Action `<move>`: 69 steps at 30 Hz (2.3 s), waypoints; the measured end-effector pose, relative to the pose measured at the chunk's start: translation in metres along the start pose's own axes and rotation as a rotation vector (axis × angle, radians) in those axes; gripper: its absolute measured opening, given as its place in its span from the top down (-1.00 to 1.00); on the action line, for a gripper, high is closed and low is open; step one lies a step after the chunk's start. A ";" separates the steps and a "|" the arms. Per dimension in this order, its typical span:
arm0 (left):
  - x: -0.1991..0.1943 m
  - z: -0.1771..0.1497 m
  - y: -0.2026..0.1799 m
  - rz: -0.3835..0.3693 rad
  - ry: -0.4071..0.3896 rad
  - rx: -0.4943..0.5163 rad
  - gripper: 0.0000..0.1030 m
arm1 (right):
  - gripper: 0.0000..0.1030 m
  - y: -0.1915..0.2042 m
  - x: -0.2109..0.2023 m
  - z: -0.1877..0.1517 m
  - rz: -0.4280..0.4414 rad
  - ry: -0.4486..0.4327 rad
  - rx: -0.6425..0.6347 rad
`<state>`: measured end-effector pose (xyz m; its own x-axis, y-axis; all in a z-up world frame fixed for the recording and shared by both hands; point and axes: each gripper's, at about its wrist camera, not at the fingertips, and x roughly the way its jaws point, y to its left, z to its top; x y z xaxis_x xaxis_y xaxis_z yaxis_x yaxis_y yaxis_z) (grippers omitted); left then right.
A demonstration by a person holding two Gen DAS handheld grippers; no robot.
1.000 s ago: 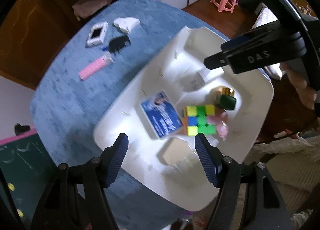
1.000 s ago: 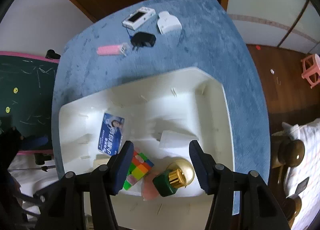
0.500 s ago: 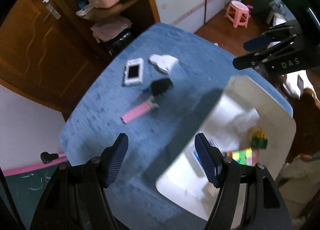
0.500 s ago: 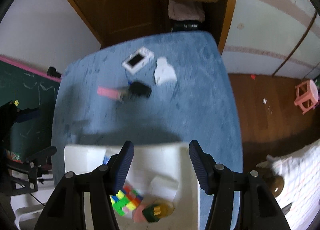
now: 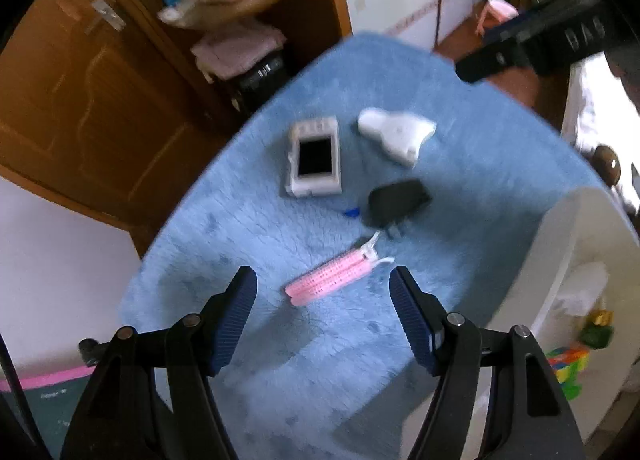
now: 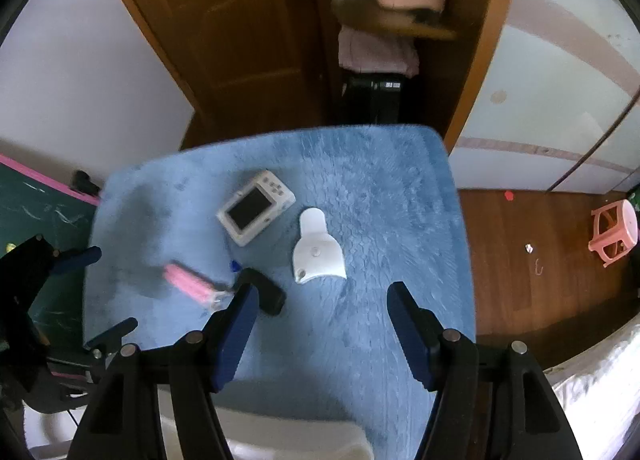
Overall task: Organize rigid objects
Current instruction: 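Move both tools back over the remaining items on the table, then grasp the pink hair curlers with the left tool while the right tool grasps the white plastic holder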
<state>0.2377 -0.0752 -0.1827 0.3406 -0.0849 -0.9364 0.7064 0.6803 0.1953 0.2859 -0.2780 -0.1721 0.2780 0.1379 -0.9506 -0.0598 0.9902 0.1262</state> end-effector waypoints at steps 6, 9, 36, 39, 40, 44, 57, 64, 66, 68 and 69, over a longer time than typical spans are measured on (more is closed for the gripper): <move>0.044 0.000 -0.005 -0.014 0.074 0.098 -0.40 | -0.31 0.002 0.066 0.015 -0.005 0.099 -0.002; 0.055 0.001 -0.009 -0.012 0.094 0.148 -0.40 | -0.31 0.003 0.087 0.017 -0.022 0.128 -0.011; 0.107 0.003 -0.023 -0.082 0.221 0.332 -0.29 | -0.15 0.034 0.158 0.018 -0.072 0.237 -0.100; 0.107 0.005 -0.022 -0.113 0.220 0.286 -0.12 | -0.09 0.035 0.159 0.019 -0.074 0.237 -0.097; 0.105 0.005 -0.022 -0.110 0.217 0.273 -0.12 | -0.09 0.035 0.159 0.019 -0.076 0.237 -0.096; 0.103 0.003 -0.026 -0.076 0.224 0.221 -0.05 | -0.08 0.031 0.153 0.016 -0.077 0.237 -0.074; 0.070 -0.016 -0.043 0.030 0.212 0.076 0.29 | -0.08 0.009 0.094 -0.008 -0.011 0.191 0.020; 0.032 -0.019 -0.049 0.051 0.170 0.037 0.31 | -0.08 0.003 0.041 -0.024 0.025 0.121 0.050; 0.024 -0.019 -0.052 0.054 0.163 0.029 0.31 | -0.08 0.007 0.026 -0.028 0.035 0.101 0.050; 0.014 -0.019 -0.052 0.056 0.154 0.022 0.31 | -0.08 0.010 0.009 -0.036 0.045 0.081 0.052; 0.011 -0.018 -0.052 0.054 0.149 0.020 0.31 | -0.08 0.008 0.002 -0.040 0.051 0.071 0.051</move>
<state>0.1937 -0.0978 -0.2086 0.2833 0.0614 -0.9571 0.7024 0.6662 0.2506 0.2473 -0.2703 -0.1842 0.2066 0.1885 -0.9601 -0.0229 0.9819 0.1879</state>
